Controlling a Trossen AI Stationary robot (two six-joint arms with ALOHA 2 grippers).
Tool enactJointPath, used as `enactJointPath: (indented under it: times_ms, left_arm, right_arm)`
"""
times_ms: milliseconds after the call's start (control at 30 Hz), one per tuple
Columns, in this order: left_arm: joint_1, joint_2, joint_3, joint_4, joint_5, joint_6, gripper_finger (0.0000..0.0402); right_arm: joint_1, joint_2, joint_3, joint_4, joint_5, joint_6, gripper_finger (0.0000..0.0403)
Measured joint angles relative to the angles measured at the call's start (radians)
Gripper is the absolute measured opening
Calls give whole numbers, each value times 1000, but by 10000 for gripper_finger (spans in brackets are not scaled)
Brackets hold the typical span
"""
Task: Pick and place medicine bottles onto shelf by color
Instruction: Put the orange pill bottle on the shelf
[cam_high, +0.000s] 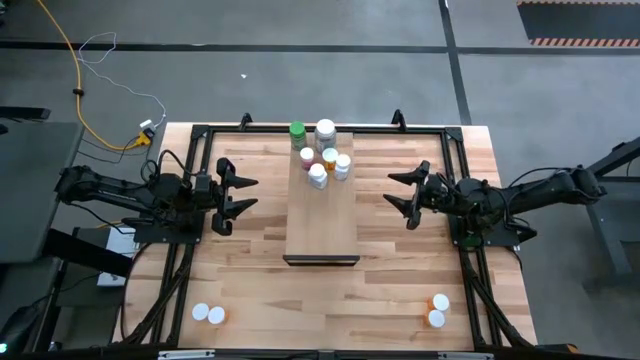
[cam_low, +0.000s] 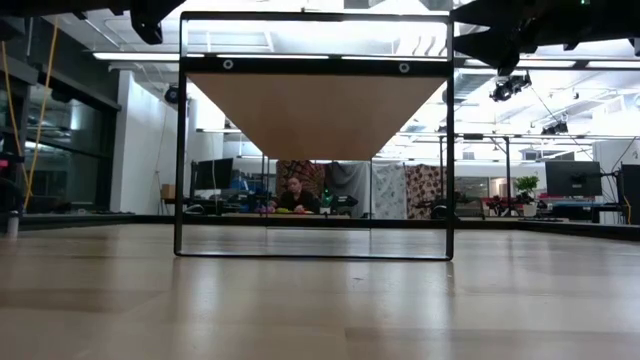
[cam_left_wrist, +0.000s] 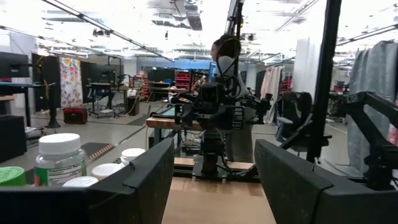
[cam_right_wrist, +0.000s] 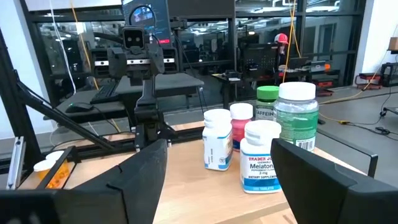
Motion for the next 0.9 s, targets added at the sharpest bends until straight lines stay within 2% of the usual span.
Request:
enactJointPath:
  times_ms: [600, 800, 900]
  left_arm:
    - [0, 0, 0, -8, -8, 1, 213]
    - [1, 0, 0, -8, -8, 80, 213]
    - [0, 0, 0, -7, -8, 115, 213]
  right_arm:
    - [0, 1, 1, -2, -2, 6, 277]
    - [5, 1, 5, -21, -66, 120, 277]
    - [28, 2, 59, -192, -70, 257, 277]
